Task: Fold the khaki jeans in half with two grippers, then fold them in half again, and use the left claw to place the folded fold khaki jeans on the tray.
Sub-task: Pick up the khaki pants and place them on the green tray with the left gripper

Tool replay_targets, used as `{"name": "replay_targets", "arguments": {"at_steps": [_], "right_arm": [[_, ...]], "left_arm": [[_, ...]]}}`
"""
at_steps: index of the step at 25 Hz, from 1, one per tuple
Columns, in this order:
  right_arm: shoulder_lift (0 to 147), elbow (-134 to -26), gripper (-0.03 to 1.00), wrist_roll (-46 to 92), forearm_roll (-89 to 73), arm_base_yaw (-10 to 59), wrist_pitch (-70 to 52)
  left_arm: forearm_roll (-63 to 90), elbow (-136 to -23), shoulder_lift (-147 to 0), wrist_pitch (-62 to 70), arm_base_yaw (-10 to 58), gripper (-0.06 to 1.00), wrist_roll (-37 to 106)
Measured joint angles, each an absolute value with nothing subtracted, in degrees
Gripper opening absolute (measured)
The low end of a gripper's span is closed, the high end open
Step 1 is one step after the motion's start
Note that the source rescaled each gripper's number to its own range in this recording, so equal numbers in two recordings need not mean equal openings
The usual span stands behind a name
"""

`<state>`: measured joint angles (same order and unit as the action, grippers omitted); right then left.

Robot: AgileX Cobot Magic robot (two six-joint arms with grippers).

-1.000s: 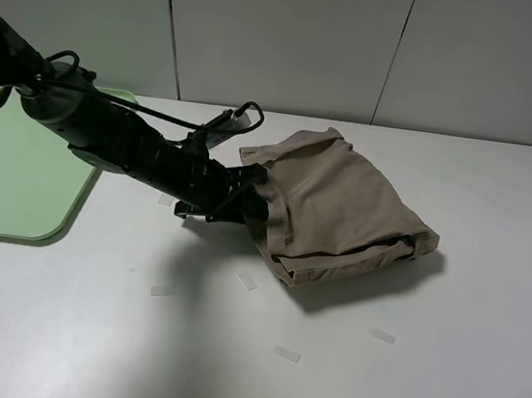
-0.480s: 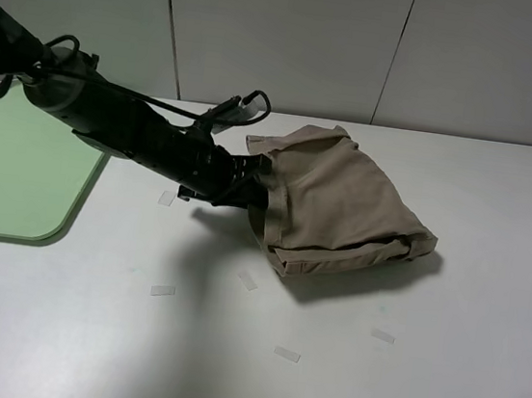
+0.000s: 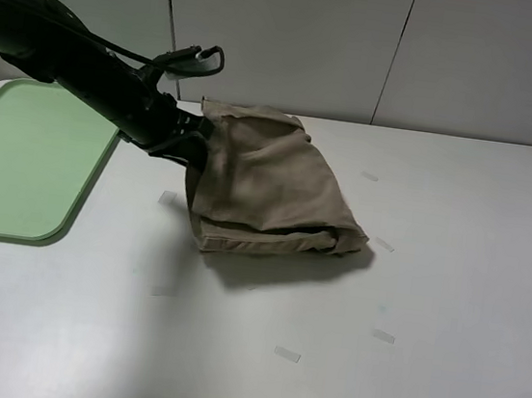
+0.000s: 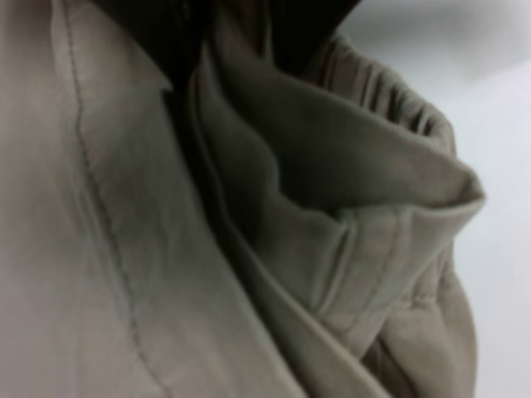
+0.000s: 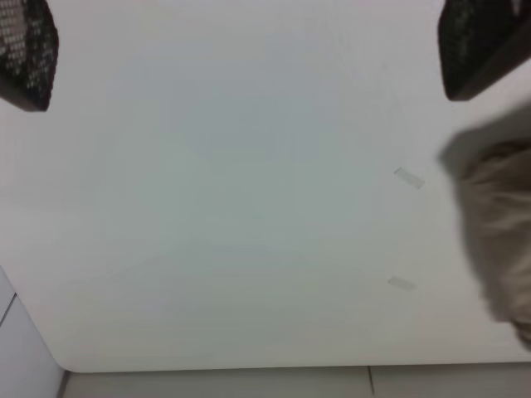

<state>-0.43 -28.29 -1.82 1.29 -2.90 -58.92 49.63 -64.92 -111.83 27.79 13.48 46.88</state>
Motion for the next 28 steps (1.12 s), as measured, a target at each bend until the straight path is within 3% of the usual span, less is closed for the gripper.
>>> {"name": "replay_targets", "arguments": {"at_steps": [15,28], "right_arm": [[-0.4,-28.3,1.00,-1.8,1.3,-2.9,-58.9],[-0.4,-28.3,1.00,-1.8,1.3,-2.9,-58.9]], "left_arm": [[8.9,-71.3,-107.8,39.4,-0.8,0.00,21.3],[8.1,-71.6,-107.7,38.0,-3.1,0.00,22.1]]}}
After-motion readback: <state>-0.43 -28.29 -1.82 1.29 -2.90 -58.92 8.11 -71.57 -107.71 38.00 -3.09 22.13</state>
